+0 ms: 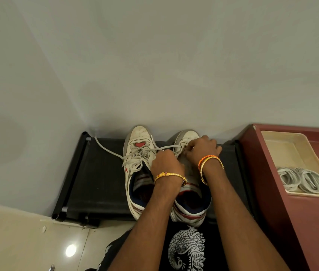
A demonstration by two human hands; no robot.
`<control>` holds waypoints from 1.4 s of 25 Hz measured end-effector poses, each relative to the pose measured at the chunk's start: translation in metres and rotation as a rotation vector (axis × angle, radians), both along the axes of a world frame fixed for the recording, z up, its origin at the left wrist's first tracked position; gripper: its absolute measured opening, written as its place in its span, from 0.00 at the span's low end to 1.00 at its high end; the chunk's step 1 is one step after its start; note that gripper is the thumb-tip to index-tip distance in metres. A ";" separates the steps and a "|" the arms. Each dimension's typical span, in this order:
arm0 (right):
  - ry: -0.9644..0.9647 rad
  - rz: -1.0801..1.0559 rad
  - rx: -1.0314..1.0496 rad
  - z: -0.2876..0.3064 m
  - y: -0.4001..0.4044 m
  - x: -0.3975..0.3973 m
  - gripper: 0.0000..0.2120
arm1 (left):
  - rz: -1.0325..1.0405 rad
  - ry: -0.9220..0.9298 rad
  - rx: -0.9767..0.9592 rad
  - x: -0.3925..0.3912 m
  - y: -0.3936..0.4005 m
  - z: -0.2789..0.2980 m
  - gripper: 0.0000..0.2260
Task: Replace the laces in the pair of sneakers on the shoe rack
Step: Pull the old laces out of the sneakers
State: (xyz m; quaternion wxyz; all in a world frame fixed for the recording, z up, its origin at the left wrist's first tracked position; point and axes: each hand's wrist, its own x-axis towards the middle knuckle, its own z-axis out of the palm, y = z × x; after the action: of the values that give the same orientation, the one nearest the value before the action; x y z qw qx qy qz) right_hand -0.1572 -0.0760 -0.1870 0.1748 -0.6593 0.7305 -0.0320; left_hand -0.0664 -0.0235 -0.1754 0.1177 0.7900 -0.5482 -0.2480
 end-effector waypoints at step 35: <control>-0.621 -0.656 -0.148 0.011 0.013 -0.072 0.11 | 0.010 0.005 0.059 0.000 0.000 0.000 0.13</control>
State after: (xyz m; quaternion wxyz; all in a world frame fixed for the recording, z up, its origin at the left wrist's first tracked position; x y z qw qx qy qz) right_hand -0.2288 -0.0627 -0.1764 0.3186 -0.3629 0.8095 -0.3338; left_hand -0.0662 -0.0240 -0.1757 0.0969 0.7953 -0.5364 -0.2655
